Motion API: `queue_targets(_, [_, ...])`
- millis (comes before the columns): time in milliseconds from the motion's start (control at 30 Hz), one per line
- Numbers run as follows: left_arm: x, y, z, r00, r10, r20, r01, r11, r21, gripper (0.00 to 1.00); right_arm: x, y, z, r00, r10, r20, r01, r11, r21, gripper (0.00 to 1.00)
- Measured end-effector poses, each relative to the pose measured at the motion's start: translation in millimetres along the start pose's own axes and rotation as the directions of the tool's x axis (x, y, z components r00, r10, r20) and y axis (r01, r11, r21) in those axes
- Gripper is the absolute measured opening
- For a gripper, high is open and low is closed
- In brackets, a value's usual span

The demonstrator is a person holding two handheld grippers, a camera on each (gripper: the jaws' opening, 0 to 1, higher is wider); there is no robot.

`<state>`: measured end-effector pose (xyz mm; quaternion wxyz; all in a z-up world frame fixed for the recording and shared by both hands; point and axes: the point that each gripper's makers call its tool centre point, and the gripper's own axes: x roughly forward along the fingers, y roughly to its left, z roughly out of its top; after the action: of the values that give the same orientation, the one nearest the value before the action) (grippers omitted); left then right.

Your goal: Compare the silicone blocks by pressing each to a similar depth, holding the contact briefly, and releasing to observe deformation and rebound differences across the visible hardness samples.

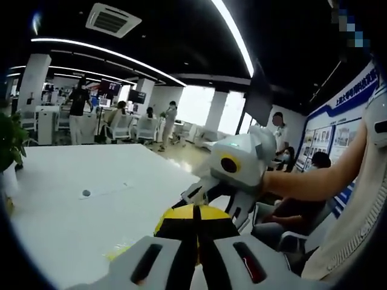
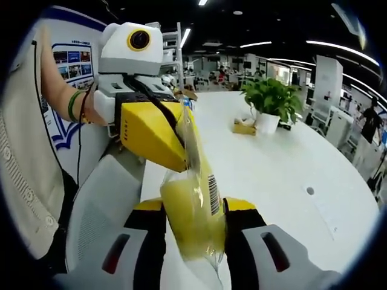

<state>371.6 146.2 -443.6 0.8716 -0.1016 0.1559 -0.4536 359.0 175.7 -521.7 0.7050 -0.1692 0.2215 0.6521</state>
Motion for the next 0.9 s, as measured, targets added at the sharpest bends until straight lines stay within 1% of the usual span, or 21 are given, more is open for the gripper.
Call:
queue_targets(67, [1.2, 1.8, -4.6, 1.0, 0.002, -0.009, -0.002, 1.0, -0.013, 0.0, -0.4, 0.3, 1.6, 1.0, 0.001, 0.009, -0.001, 1.0, 0.005, 0.36])
queue_targets(100, [1.9, 4.2, -6.7, 1.0, 0.018, -0.003, -0.018, 1.0, -0.019, 0.0, -1.7, -0.4, 2.9, 1.0, -0.004, 0.016, 0.004, 1.0, 0.005, 0.38])
queue_targets(133, [2.8, -0.8, -11.3, 1.0, -0.019, -0.023, 0.018, 0.998, -0.052, 0.0, -2.7, -1.3, 3.5, 1.0, -0.011, 0.021, 0.011, 1.0, 0.005, 0.4])
queue_targets(167, [4.7, 5.2, -11.4, 1.0, 0.02, -0.003, -0.02, 0.999, -0.047, 0.0, -4.4, -2.0, 2.7, 1.0, -0.017, 0.022, 0.016, 1.0, 0.006, 0.43])
queue_targets(200, [6.1, 1.6, -15.6, 1.0, -0.008, -0.023, 0.006, 0.998, -0.068, 0.0, -5.9, -2.6, 1.4, 1.0, -0.024, 0.02, 0.024, 1.0, 0.012, 0.46])
queue_targets(233, [8.5, 4.8, -15.6, 1.0, 0.014, -0.015, -0.015, 0.998, -0.057, 0.0, -7.7, -3.1, -0.4, 0.999, -0.031, 0.017, 0.031, 0.999, 0.015, 0.48])
queue_targets(300, [13.1, 4.1, -19.9, 1.0, 0.003, -0.022, -0.005, 0.997, -0.078, 0.0, -13.5, -3.4, -5.1, 0.999, -0.045, 0.019, 0.044, 0.999, 0.018, 0.48])
queue_targets(333, [14.7, 6.0, -20.6, 1.0, 0.013, -0.017, -0.014, 0.996, -0.084, 0.0, -16.4, -3.5, -7.5, 0.998, -0.052, 0.019, 0.051, 0.998, 0.027, 0.49])
queue_targets(367, [17.7, 2.8, -23.5, 1.0, -0.009, -0.029, 0.006, 0.995, -0.096, 0.0, -21.7, -4.4, -11.3, 0.997, -0.071, 0.019, 0.071, 0.997, 0.041, 0.5])
queue_targets(400, [19.4, 6.1, -23.1, 1.0, 0.017, -0.019, -0.018, 0.996, -0.087, 0.0, -26.0, -4.6, -13.1, 0.996, -0.084, 0.025, 0.083, 0.995, 0.046, 0.5])
queue_targets(433, [21.7, 0.9, -26.0, 0.999, -0.022, -0.035, 0.018, 0.994, -0.108, 0.0, -31.3, -4.4, -15.0, 0.994, -0.099, 0.036, 0.096, 0.994, 0.058, 0.5])
queue_targets(467, [24.6, 4.8, -25.6, 1.0, 0.007, -0.025, -0.009, 0.996, -0.089, 0.0, -39.8, -4.6, -16.5, 0.99, -0.128, 0.06, 0.122, 0.989, 0.087, 0.5])
queue_targets(567, [31.8, 4.1, -28.0, 0.999, -0.006, -0.033, 0.003, 0.996, -0.093, 0.0, -62.2, -1.3, -25.5, 0.977, -0.19, 0.1, 0.174, 0.974, 0.145, 0.49])
queue_targets(600, [35.9, 2.9, -29.9, 0.999, -0.019, -0.041, 0.014, 0.995, -0.101, 0.0, -73.6, 0.8, -32.7, 0.969, -0.223, 0.106, 0.204, 0.965, 0.168, 0.49])
queue_targets(633, [37.9, 4.2, -30.4, 0.999, -0.006, -0.038, 0.002, 0.996, -0.094, 0.0, -80.2, 1.8, -37.5, 0.964, -0.244, 0.108, 0.223, 0.958, 0.179, 0.49])
queue_targets(667, [42.2, 1.6, -32.5, 0.999, -0.028, -0.045, 0.023, 0.994, -0.108, 0.0, -91.4, 4.0, -46.8, 0.954, -0.278, 0.108, 0.252, 0.945, 0.207, 0.49])
queue_targets(733, [48.0, 1.4, -34.2, 0.999, -0.027, -0.043, 0.022, 0.994, -0.111, 0.0, -106.2, 7.8, -58.6, 0.941, -0.321, 0.108, 0.287, 0.925, 0.249, 0.48])
queue_targets(767, [53.1, 2.3, -36.3, 0.999, -0.021, -0.042, 0.016, 0.994, -0.11, 0.0, -117.0, 11.6, -66.2, 0.93, -0.35, 0.116, 0.308, 0.91, 0.276, 0.48])
queue_targets(833, [61.1, 1.0, -40.3, 0.998, -0.036, -0.049, 0.03, 0.991, -0.127, 0.0, -130.6, 15.8, -81.2, 0.916, -0.39, 0.096, 0.345, 0.885, 0.312, 0.48])
queue_targets(867, [65.3, 1.9, -41.5, 0.999, -0.029, -0.045, 0.023, 0.992, -0.124, 0.0, -139.5, 19.4, -90.9, 0.905, -0.415, 0.087, 0.366, 0.868, 0.337, 0.48])
queue_targets(900, [72.2, 0.4, -44.8, 0.998, -0.042, -0.051, 0.035, 0.99, -0.138, 0.0, -148.3, 23.8, -101.1, 0.896, -0.437, 0.075, 0.384, 0.851, 0.357, 0.47])
